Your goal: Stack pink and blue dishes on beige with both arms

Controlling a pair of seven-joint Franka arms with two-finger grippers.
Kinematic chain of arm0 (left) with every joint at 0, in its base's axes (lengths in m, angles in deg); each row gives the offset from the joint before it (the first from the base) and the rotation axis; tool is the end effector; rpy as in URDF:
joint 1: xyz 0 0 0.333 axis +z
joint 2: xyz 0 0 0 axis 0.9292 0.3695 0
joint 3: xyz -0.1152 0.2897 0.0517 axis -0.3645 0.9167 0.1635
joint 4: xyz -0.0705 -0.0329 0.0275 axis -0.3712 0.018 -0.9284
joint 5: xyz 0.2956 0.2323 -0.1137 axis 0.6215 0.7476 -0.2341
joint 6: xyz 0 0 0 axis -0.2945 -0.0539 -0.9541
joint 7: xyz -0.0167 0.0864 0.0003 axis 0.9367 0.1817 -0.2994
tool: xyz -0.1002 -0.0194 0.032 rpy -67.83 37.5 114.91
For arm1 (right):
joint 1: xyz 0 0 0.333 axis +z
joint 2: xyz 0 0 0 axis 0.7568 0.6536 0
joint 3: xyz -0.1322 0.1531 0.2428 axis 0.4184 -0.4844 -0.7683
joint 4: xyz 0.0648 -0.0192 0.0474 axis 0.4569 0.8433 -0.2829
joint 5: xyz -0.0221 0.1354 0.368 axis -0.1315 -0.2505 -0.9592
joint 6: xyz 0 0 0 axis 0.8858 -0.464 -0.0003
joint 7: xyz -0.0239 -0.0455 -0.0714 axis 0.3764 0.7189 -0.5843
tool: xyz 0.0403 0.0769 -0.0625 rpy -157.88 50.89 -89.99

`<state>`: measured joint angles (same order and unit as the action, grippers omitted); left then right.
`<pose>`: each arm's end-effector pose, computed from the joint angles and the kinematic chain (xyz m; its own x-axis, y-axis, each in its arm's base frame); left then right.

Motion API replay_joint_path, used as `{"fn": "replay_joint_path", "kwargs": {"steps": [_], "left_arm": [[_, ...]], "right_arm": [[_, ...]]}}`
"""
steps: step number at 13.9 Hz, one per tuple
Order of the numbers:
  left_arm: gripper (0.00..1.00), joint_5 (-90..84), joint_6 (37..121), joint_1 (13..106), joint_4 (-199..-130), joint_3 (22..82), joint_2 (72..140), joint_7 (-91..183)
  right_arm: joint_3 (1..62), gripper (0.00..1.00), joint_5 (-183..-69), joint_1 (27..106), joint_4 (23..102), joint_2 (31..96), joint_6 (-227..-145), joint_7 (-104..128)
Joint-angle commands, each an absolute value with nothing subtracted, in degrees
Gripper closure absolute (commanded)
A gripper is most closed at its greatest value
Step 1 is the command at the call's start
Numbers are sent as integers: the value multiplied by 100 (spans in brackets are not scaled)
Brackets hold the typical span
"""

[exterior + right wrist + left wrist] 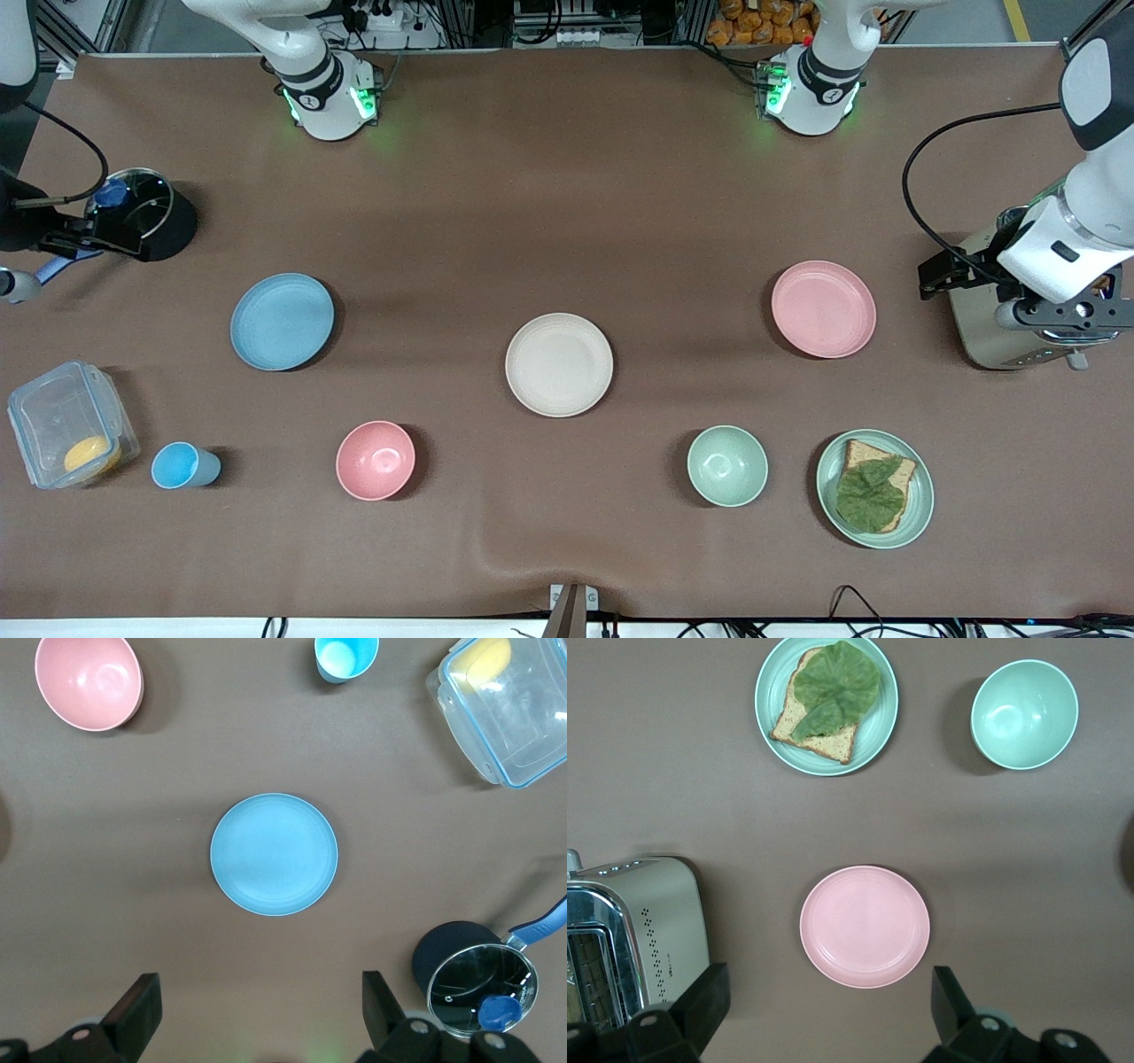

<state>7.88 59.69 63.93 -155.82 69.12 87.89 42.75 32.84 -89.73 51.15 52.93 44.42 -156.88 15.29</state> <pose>0.5988 -0.0542 0.5569 0.9988 -0.0487 -0.0040 -0.0488 -0.9985 -0.0267 0.5673 -0.0426 0.5783 0.9893 -0.0500 -0.1370 -0.0510 -0.9987 -0.0037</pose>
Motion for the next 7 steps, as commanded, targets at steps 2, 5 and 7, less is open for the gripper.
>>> {"fn": "replay_joint_path", "kwargs": {"steps": [2, 5, 7], "left_arm": [[0, 665, 5992, 6410, -15505, 6926, 8815, 4115], [0, 709, 5992, 6436, -15487, 6926, 8832, 4115], [0, 735, 5992, 6436, -15487, 6926, 8832, 4123]], "right_arm": [[3212, 0, -8914, 5015, 5283, 4428, -15655, 1537], [3212, 0, -8914, 5015, 5283, 4436, -15655, 1537], [3212, 0, -8914, 5015, 5283, 4436, -15655, 1537]]}}
